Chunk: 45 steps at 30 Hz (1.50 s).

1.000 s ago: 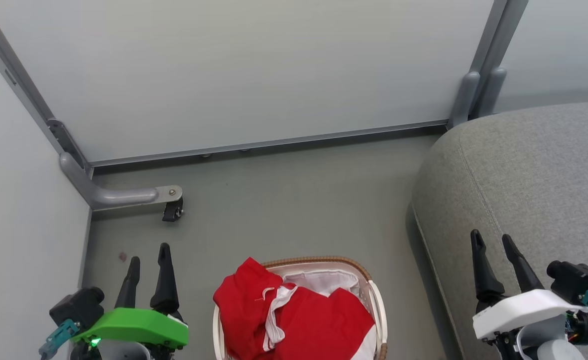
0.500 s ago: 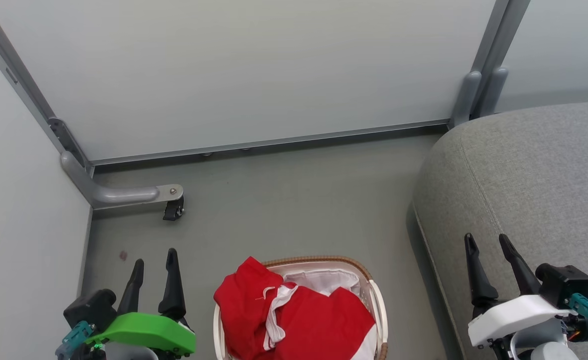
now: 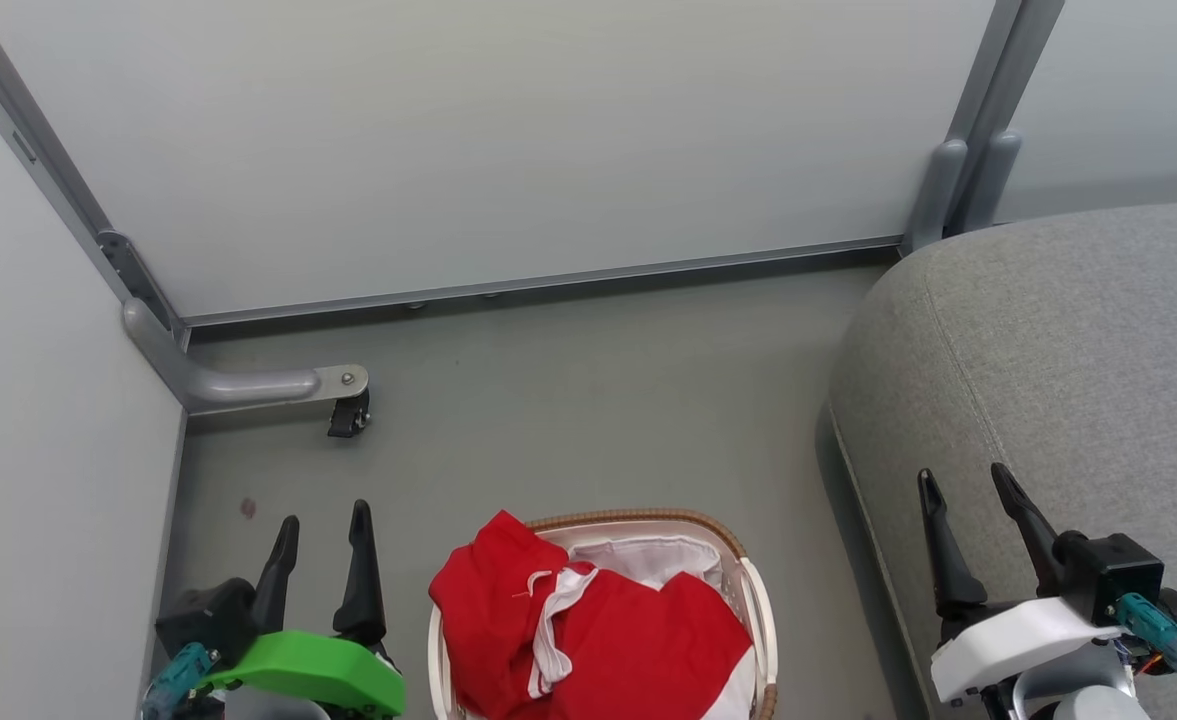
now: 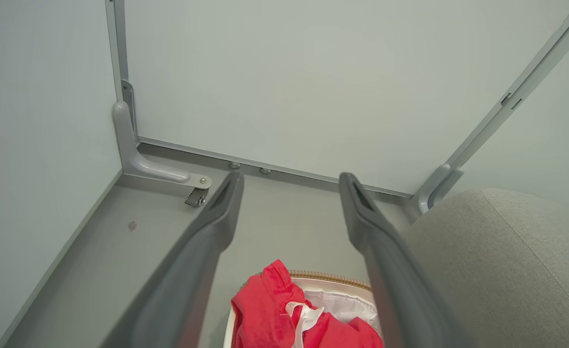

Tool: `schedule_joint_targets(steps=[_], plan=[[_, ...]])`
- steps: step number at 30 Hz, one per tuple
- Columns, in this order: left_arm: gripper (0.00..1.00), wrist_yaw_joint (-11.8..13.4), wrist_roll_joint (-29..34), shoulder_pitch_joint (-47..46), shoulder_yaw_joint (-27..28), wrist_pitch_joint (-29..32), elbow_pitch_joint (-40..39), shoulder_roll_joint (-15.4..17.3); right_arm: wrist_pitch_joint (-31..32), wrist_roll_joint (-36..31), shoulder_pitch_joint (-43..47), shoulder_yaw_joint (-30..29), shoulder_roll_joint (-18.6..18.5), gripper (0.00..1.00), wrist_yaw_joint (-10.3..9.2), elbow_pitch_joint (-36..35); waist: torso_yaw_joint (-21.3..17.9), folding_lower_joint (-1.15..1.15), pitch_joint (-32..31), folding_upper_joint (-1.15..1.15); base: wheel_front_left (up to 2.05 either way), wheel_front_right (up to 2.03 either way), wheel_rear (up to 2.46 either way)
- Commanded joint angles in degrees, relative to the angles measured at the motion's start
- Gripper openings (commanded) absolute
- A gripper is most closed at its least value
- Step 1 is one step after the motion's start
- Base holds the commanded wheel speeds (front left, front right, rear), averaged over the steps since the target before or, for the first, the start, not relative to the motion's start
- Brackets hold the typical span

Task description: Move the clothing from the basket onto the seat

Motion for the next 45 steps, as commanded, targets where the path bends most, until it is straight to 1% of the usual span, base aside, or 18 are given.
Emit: schedule_joint_targets(steps=[1,19,40,45], plan=[[1.0,0.3,1.1,0.2,-0.1,-0.5,0.0,0.5,-0.5,-1.4,0.6,0.1,-0.3,1.0,0.02,-0.5,0.0,0.0,0.0,0.0,0.0,0.0,0.0],[1.0,0.6,7.7,0.6,-1.3,-2.5,1.2,0.5,-2.5,-9.6,1.2,0.5,-0.4,1.0,0.02,-0.8,0.2,0.0,0.4,0.0,0.0,0.0,0.0],[1.0,-0.1,7.0,-0.2,-1.3,-2.3,2.1,0.5,-2.5,-8.8,0.8,0.3,-0.4,1.0,0.01,-0.7,0.2,0.0,1.0,0.0,0.0,0.0,0.0],[1.0,-0.2,7.6,-1.1,-1.6,-2.3,1.9,0.5,-2.5,-8.8,-0.1,0.2,-0.4,1.0,0.01,-1.0,0.1,0.0,2.5,0.0,0.0,0.0,0.0]])
